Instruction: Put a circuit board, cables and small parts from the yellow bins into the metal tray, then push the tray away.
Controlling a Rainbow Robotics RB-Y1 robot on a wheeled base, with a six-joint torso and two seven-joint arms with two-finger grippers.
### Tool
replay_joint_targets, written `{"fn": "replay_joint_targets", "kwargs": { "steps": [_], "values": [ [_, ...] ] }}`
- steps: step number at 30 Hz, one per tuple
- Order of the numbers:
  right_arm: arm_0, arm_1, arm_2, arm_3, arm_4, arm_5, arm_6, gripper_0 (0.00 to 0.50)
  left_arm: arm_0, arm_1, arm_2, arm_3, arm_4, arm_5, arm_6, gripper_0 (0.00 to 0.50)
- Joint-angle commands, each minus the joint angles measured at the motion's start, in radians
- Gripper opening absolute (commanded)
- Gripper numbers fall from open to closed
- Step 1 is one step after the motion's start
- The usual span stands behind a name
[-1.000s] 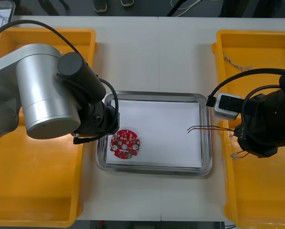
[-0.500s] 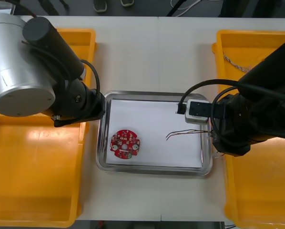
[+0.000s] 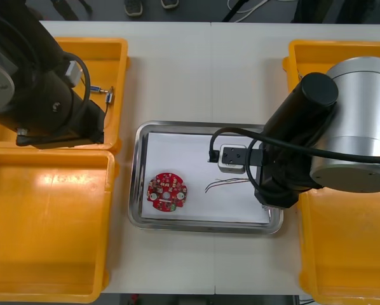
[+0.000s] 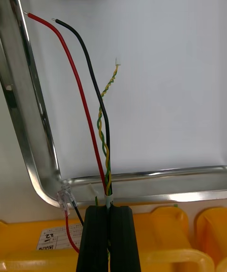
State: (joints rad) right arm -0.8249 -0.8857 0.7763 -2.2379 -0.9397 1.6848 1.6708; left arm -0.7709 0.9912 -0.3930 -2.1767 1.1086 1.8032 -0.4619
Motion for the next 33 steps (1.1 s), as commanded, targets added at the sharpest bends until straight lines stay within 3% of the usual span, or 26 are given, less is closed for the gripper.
{"fn": "replay_joint_targets", "kwargs": {
  "steps": [1, 13, 25, 33],
  "values": [
    [-0.036, 0.028, 0.078, 0.04, 0.05, -0.068, -0.011, 0.0, -0.036, 0.04, 0.083, 0.044, 0.028, 0.036, -0.158, 0.5],
    [-0.036, 0.037, 0.195, 0.119, 0.128, -0.195, 0.0, 0.0, -0.036, 0.052, 0.175, 0.187, 0.004, 0.031, -0.346, 0.5],
    [-0.034, 0.085, 0.27, 0.195, 0.21, -0.252, 0.001, 0.0, -0.074, 0.043, 0.18, 0.353, -0.039, -0.036, -0.334, 0.5],
    [-0.028, 0.087, 0.319, 0.201, 0.282, -0.309, -0.006, 0.0, -0.13, -0.036, 0.18, 0.488, -0.124, -0.044, -0.299, 0.5]
  ]
}}
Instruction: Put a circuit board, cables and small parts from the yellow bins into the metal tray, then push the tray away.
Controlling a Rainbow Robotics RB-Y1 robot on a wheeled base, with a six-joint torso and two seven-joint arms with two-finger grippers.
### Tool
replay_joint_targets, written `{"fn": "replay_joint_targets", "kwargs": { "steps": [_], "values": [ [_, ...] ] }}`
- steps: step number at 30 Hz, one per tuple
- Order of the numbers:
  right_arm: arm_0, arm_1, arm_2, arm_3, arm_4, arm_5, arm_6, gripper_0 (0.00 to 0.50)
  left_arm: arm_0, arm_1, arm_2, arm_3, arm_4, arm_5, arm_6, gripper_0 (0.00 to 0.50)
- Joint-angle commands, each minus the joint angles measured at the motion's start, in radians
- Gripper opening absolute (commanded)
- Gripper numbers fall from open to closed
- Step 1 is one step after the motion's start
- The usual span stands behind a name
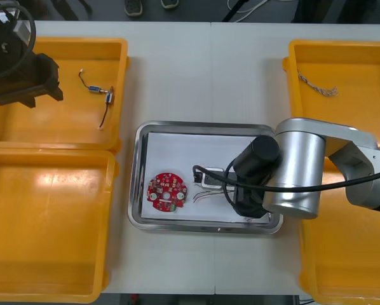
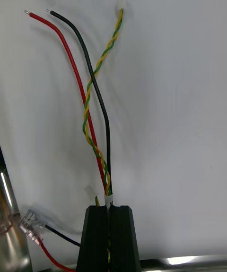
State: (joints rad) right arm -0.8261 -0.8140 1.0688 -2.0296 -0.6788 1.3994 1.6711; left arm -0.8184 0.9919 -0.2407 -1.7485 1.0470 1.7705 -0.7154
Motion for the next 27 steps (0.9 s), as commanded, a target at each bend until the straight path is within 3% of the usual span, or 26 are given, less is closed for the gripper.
{"fn": "replay_joint_targets", "kwargs": {
  "steps": [1, 2, 3, 5, 8, 15, 27],
  "values": [
    [-0.027, 0.015, 0.025, -0.006, 0.021, -0.023, -0.007, 0.025, -0.091, -0.05, 0.027, 0.08, -0.076, -0.014, -0.042, 0.5],
    [-0.027, 0.015, 0.025, -0.006, 0.021, -0.022, -0.008, 0.14, -0.104, -0.068, 0.027, 0.106, -0.096, -0.02, -0.039, 0.5],
    [-0.027, 0.015, 0.025, -0.007, 0.021, -0.022, -0.008, 0.191, -0.11, -0.078, 0.027, 0.118, -0.105, -0.023, -0.039, 0.5],
    [-0.027, 0.013, 0.026, -0.007, 0.021, -0.023, -0.008, 0.352, -0.127, -0.116, 0.026, 0.164, -0.151, -0.033, -0.033, 0.5],
    [-0.027, 0.012, 0.023, -0.007, 0.022, -0.022, -0.011, 0.5, -0.145, -0.164, 0.027, 0.208, -0.214, -0.049, -0.022, 0.5],
    [-0.027, 0.01, -0.021, -0.026, 0.021, 0.013, -0.011, 0.5, -0.17, -0.28, 0.063, 0.317, -0.346, -0.102, -0.006, 0.5],
    [-0.027, 0.052, -0.194, -0.167, 0.021, 0.266, -0.011, 0.5, -0.179, -0.351, 0.096, 0.408, -0.409, -0.177, 0.047, 0.5]
  ]
}}
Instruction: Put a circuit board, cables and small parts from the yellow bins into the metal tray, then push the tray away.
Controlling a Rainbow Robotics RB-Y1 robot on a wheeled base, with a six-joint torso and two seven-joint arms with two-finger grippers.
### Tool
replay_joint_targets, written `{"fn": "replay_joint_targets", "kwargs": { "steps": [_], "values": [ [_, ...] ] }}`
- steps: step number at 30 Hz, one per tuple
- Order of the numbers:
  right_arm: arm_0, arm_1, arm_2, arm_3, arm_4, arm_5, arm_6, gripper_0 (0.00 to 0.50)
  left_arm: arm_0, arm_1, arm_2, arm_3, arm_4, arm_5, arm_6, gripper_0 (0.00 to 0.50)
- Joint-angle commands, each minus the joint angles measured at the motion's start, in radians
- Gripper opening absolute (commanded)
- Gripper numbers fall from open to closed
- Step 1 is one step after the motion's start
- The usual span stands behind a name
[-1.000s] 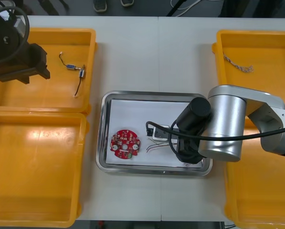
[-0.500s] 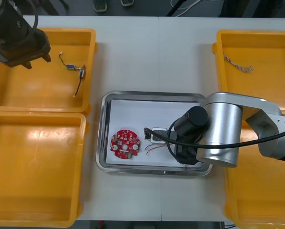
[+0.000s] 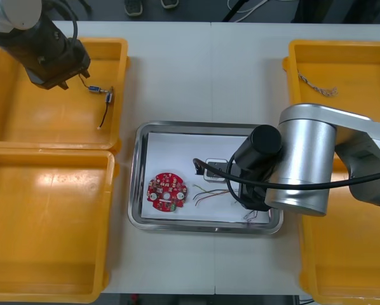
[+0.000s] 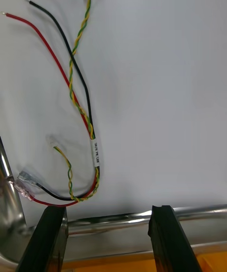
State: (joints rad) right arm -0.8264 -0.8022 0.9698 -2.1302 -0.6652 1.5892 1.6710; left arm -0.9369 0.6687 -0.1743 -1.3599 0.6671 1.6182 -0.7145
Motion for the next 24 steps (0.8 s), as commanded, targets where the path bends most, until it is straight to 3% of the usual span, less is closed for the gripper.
{"fn": "replay_joint_targets", "kwargs": {
  "steps": [1, 8, 17, 24],
  "values": [
    [-0.026, 0.047, -0.115, -0.077, 0.006, 0.109, -0.011, 0.5, -0.065, -0.031, 0.03, 0.031, -0.032, -0.024, 0.05, 0.5],
    [-0.026, 0.086, -0.255, -0.122, -0.053, 0.328, -0.011, 0.5, -0.119, -0.058, 0.03, 0.154, -0.066, -0.054, 0.072, 0.5],
    [-0.026, 0.087, -0.431, -0.175, -0.163, 0.331, -0.016, 0.5, -0.177, -0.093, 0.03, 0.314, -0.104, -0.167, 0.095, 0.5],
    [-0.002, 0.035, -0.589, -0.197, -0.255, 0.331, -0.019, 0.5, -0.184, -0.101, 0.03, 0.397, -0.118, -0.215, 0.121, 0.5]
  ]
}}
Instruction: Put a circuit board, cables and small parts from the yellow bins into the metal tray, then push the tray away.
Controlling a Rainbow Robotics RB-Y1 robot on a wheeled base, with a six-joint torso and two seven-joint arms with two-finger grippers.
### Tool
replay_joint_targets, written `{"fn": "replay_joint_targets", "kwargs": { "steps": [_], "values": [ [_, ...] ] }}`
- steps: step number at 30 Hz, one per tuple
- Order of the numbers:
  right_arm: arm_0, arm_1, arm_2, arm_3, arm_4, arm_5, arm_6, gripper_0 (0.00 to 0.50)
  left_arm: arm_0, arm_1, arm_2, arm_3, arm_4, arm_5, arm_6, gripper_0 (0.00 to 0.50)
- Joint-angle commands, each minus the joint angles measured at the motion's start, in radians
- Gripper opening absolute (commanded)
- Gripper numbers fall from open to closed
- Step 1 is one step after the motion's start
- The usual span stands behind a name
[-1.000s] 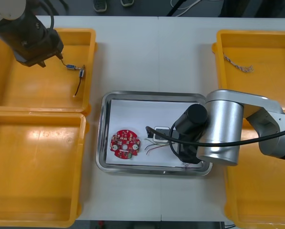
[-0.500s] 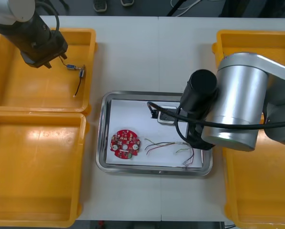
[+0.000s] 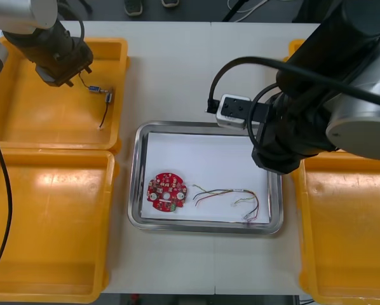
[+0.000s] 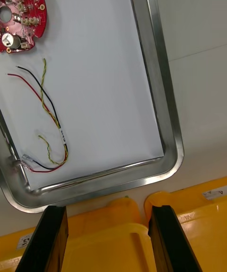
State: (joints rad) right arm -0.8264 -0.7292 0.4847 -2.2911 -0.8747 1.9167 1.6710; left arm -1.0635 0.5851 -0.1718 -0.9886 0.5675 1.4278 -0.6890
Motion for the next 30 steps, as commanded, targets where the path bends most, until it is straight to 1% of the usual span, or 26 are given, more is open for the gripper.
{"fn": "replay_joint_targets", "kwargs": {
  "steps": [1, 4, 5, 8, 13, 20, 24, 30],
  "values": [
    [0.004, -0.042, -0.115, -0.036, -0.05, 0.003, -0.019, 0.5, -0.058, -0.019, 0.028, 0.031, -0.02, -0.027, 0.097, 0.5],
    [0.05, -0.085, -0.199, -0.036, -0.083, 0.003, -0.013, 0.5, -0.058, -0.027, 0.015, 0.056, -0.031, -0.049, 0.112, 0.5],
    [0.058, -0.091, -0.213, -0.036, -0.089, 0.003, -0.013, 0.5, -0.059, -0.027, 0.012, 0.058, -0.031, -0.055, 0.114, 0.5],
    [0.107, -0.139, -0.296, -0.037, -0.118, 0.003, -0.011, 0.5, -0.059, -0.033, -0.012, 0.074, -0.029, -0.098, 0.131, 0.5],
    [0.17, -0.182, -0.405, -0.037, -0.122, 0.003, -0.011, 0.5, -0.059, -0.05, -0.012, 0.091, -0.029, -0.141, 0.146, 0.5],
    [0.239, -0.205, -0.543, 0.012, -0.116, 0.003, -0.011, 0.5, -0.059, -0.065, -0.041, 0.108, -0.031, -0.178, 0.161, 0.5],
    [0.256, -0.206, -0.603, 0.044, -0.109, 0.003, -0.011, 0.5, -0.059, -0.073, -0.057, 0.131, -0.029, -0.205, 0.167, 0.5],
    [0.26, -0.206, -0.681, 0.11, -0.063, 0.003, -0.01, 0.5, -0.059, -0.085, -0.097, 0.168, -0.037, -0.251, 0.171, 0.5]
  ]
}}
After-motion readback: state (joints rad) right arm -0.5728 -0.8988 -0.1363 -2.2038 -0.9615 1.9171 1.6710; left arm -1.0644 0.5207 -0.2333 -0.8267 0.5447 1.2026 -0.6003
